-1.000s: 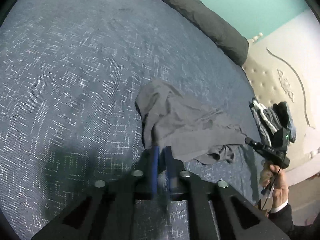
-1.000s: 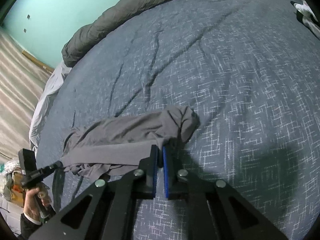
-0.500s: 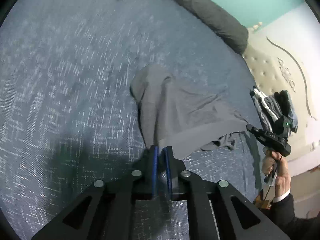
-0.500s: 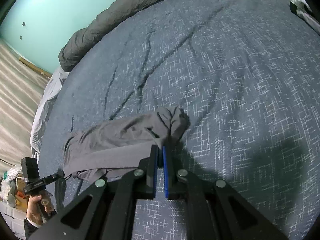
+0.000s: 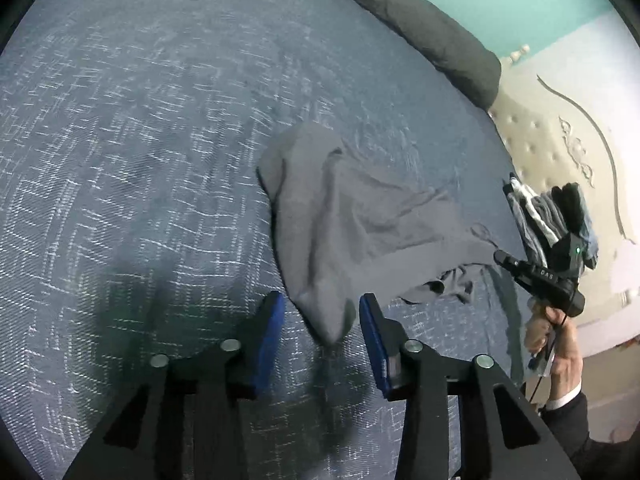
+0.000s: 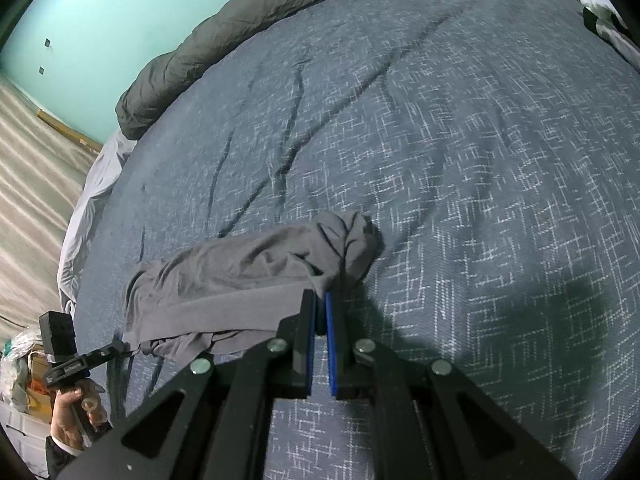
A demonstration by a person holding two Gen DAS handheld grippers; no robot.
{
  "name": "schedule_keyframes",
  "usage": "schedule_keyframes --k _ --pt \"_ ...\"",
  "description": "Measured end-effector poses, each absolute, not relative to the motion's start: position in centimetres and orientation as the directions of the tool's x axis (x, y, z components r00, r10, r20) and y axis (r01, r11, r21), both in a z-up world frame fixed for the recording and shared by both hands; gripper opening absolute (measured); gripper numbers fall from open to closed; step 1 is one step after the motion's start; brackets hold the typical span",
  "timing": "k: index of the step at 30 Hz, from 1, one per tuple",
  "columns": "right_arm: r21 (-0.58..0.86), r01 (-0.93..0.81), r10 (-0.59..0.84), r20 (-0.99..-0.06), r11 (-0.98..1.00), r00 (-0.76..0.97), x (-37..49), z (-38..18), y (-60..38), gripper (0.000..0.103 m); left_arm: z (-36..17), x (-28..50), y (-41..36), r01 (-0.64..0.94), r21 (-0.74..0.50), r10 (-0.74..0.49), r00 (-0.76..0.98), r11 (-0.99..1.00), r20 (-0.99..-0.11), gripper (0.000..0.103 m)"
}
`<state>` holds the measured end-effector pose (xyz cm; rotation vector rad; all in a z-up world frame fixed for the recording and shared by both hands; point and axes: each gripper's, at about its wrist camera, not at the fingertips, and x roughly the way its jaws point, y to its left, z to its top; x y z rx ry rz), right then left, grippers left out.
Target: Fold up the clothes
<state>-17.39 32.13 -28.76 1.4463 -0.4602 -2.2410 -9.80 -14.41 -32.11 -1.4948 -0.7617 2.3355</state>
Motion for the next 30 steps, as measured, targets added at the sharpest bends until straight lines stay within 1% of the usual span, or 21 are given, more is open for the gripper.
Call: schedule_keyframes --k 1,4,11,18,30 --pt "0.494 0.176 -0.522 -0.772 -0.852 -0.363 -17.4 -28.7 32.1 0.004 -32.1 -9.8 -14.2 0.051 -0.555 0.483 -0.430 -0.830 -0.763 0.010" --pt "0.494 0.182 -0.525 -0.768 -0.850 -0.368 -17.2 -28.4 32.0 0.004 -31.5 -9.8 -13.5 0.023 -0.541 0.479 -0.437 -0.840 -0.761 0.005" --pt "0.554 0.178 -0.575 -0.718 -0.813 -0.393 -17.5 -27.5 32.4 0.004 -28.8 -10.5 -14.0 -0.007 -0.534 0.461 -0.516 -0.845 -0.722 0.005" --pt "0.598 0.161 -0.602 -0.678 -0.786 -0.422 -19.5 -27.0 32.1 0.004 -26.9 -13.9 -14.7 -0.020 -0.545 0.455 -0.579 -0.838 -0.677 0.004" --pt "0.620 0.153 -0.612 -0.647 -0.769 -0.455 -24.6 -27.1 31.4 0.004 -26.4 -19.3 -15.0 -0.010 -0.533 0.423 -0.622 -0.846 -0.659 0.004"
